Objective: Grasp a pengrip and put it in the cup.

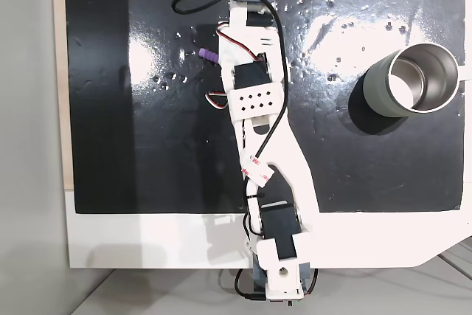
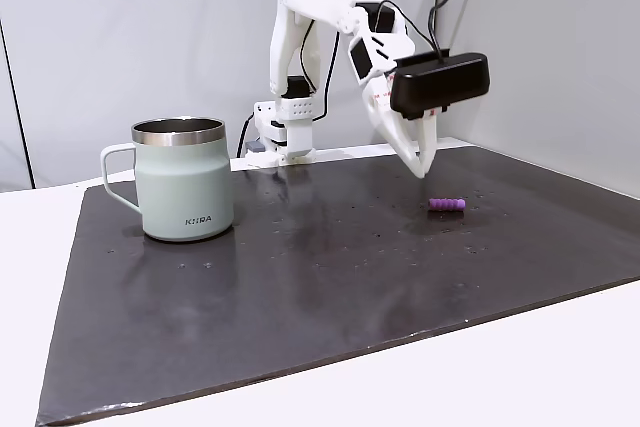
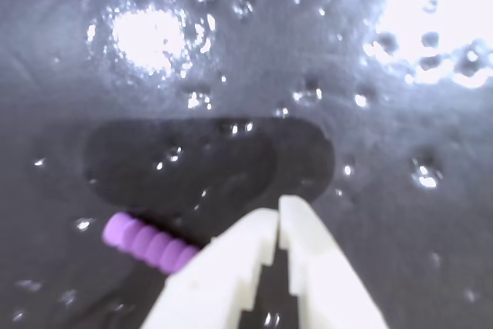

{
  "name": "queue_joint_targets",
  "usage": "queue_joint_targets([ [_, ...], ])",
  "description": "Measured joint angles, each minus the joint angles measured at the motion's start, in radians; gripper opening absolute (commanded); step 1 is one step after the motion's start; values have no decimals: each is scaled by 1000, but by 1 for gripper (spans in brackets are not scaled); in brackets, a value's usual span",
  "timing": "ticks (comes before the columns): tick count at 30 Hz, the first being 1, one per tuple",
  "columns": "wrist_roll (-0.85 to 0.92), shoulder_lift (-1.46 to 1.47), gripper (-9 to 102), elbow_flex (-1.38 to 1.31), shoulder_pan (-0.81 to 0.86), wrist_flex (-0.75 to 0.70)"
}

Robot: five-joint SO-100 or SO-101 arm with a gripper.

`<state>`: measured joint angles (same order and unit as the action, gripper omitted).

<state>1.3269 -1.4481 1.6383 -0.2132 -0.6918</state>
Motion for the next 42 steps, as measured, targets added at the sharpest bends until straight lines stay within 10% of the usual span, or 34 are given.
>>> queue_joint_targets([
  [11,15,129,6,-2,-31,58],
  [42,565,382,24,-658,-100,-696],
])
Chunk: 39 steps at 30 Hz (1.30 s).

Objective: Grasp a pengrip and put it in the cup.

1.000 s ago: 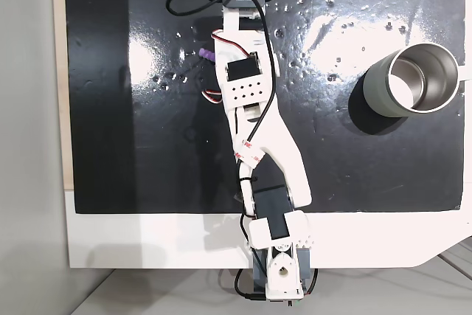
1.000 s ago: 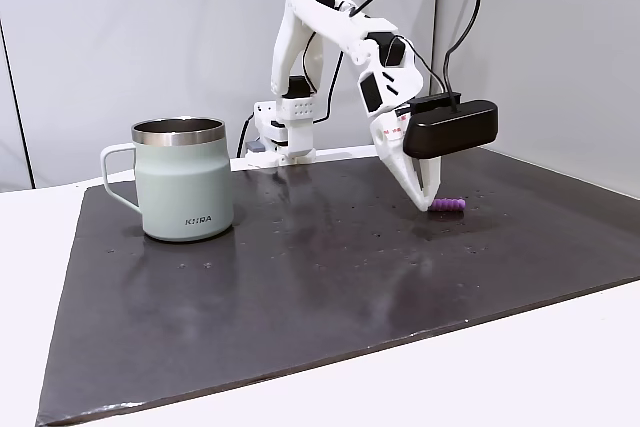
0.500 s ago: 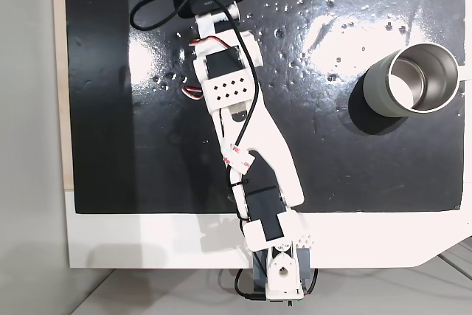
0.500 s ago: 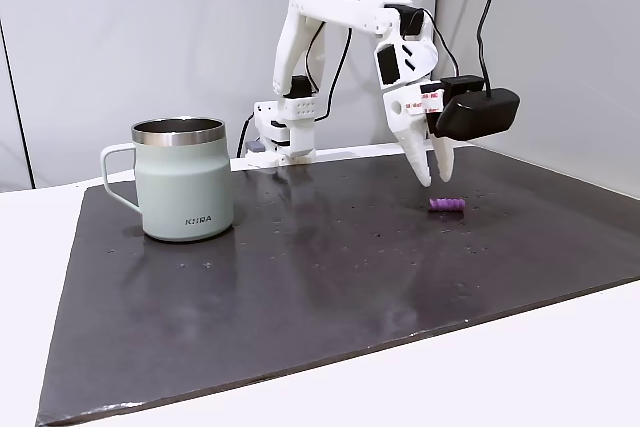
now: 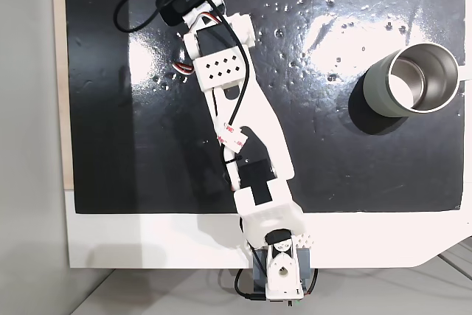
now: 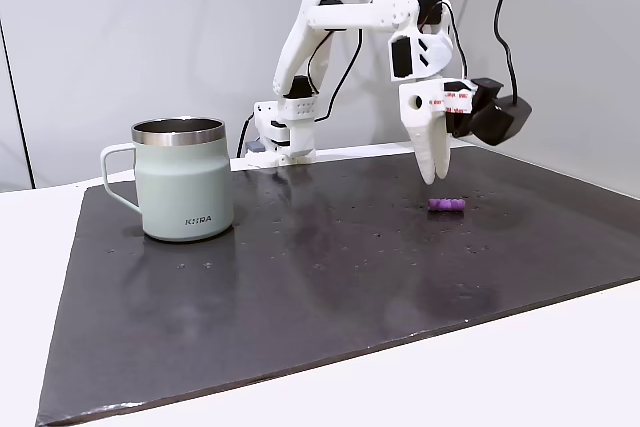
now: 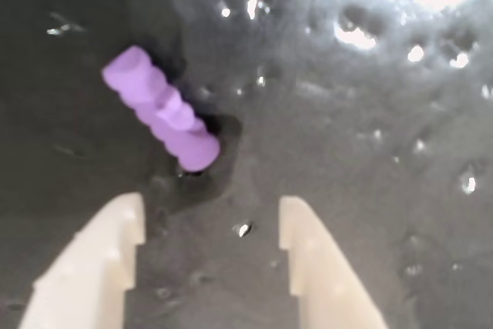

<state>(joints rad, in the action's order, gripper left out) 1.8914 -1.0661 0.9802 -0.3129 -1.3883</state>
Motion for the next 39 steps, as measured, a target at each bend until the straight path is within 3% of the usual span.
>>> queue_joint_targets([
  [6,75,115,25,-100,-2,-14],
  [14,110,325,25,-387,0,-140],
  [17,110,459,25,-581,0,-244],
  [20,123,681,26,-948,6,-388],
  [23,124,779,25,-1146,-2,-420],
  [37,123,862,11,-1229,-41,-428],
  [39,114,865,3,-1233,-41,-425],
])
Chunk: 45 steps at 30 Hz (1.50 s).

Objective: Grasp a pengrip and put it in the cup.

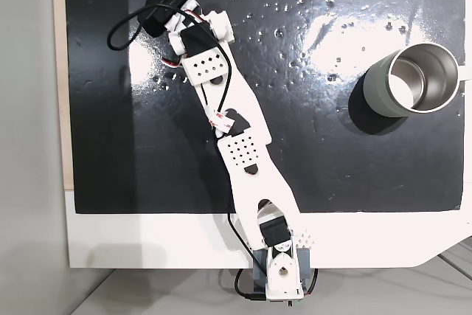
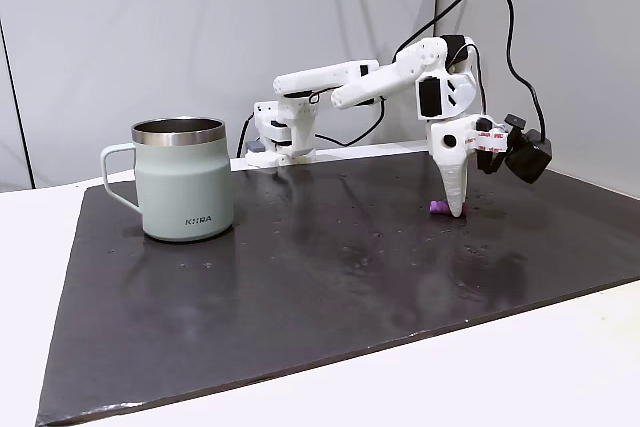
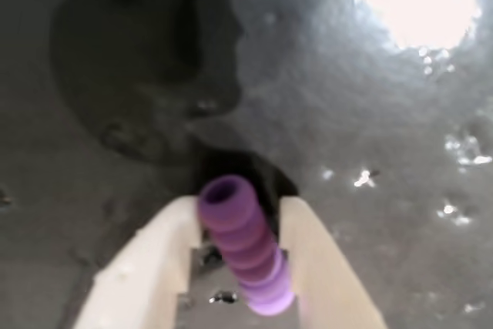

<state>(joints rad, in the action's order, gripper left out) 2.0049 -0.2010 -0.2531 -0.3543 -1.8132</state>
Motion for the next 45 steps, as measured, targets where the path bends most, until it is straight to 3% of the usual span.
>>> queue_joint_targets([
  [18,-87,-57,0,6,34,-3],
  [26,-133,-463,0,291,143,-3],
  [33,-147,-742,0,360,330,-5],
  [45,-78,-973,0,502,856,-6],
])
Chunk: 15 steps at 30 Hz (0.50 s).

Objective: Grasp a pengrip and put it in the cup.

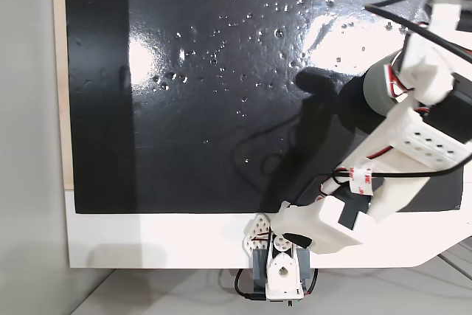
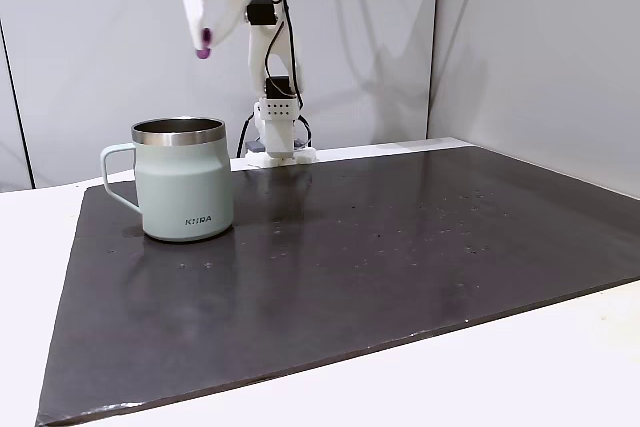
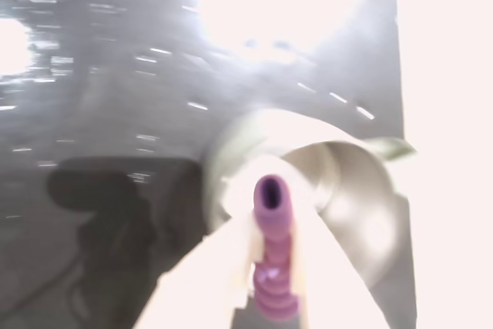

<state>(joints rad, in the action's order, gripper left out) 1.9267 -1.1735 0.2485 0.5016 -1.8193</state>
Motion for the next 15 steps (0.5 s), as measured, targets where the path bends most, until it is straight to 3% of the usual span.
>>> queue_joint_targets([
  [5,18,0,0,0,101,0],
  [12,-15,67,0,-58,112,0],
  [13,-18,67,3,-58,112,0],
  [15,-20,67,22,-60,112,0],
])
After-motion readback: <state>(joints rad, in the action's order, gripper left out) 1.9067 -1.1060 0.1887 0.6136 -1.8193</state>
